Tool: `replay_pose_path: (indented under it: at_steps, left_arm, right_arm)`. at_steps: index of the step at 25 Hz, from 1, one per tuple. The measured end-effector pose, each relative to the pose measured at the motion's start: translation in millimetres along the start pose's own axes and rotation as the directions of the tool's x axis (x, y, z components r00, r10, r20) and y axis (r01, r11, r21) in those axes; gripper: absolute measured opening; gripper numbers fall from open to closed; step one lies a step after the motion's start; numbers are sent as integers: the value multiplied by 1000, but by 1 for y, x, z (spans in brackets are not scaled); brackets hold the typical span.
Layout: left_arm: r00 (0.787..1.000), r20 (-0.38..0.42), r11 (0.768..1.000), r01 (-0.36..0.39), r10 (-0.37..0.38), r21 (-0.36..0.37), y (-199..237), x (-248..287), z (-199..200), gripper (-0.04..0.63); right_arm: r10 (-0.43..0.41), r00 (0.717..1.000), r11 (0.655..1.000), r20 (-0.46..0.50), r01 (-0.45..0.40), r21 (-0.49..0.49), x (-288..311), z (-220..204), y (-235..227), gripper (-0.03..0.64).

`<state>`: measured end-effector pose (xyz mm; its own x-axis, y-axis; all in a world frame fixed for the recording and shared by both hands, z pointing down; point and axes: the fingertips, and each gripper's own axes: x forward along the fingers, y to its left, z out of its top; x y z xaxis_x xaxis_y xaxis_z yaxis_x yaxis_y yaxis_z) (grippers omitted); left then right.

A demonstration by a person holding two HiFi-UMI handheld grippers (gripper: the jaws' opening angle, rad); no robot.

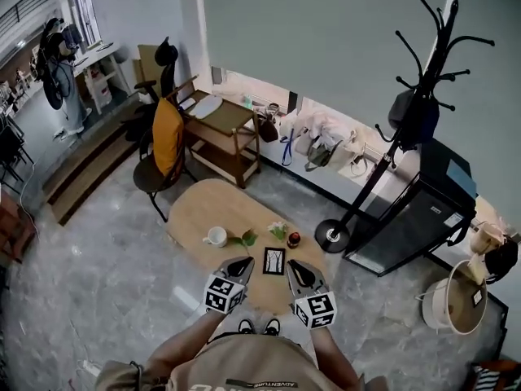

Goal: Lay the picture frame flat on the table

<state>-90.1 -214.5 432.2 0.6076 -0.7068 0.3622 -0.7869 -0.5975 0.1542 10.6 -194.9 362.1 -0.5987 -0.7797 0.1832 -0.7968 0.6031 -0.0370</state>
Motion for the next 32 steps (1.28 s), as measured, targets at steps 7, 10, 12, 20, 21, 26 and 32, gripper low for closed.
replay_pose_path:
  at_steps: [7, 10, 12, 20, 21, 26, 32]
  left_arm:
    - [992, 126, 1000, -18, 15, 19, 2, 2, 71, 6]
    - [987, 162, 997, -37, 26, 63, 4, -2, 91, 6]
    - [982, 185, 996, -44, 28, 80, 6, -4, 104, 6]
    - [980, 199, 997, -41, 26, 71, 2, 3, 110, 6]
    - [980, 197, 997, -37, 22, 71, 0, 3, 109, 6]
    - [979, 202, 997, -23, 7, 74, -8, 0, 107, 6]
    - [975, 223, 996, -20, 0, 86, -15, -4, 120, 6]
  right_arm:
    - [-58, 996, 998, 74, 60, -16, 2, 48, -21, 8]
    - [-69, 994, 997, 86, 71, -20, 1, 58, -21, 8]
    - [-76, 992, 996, 104, 79, -30, 3, 65, -21, 8]
    - [-91, 990, 992, 106, 99, -74, 6, 72, -26, 8]
    - [-90, 990, 992, 108, 99, -76, 5, 73, -25, 8]
    - [-86, 990, 992, 114, 96, -86, -1, 76, -20, 8]
    - [-92, 988, 993, 126, 100, -59, -9, 80, -18, 8]
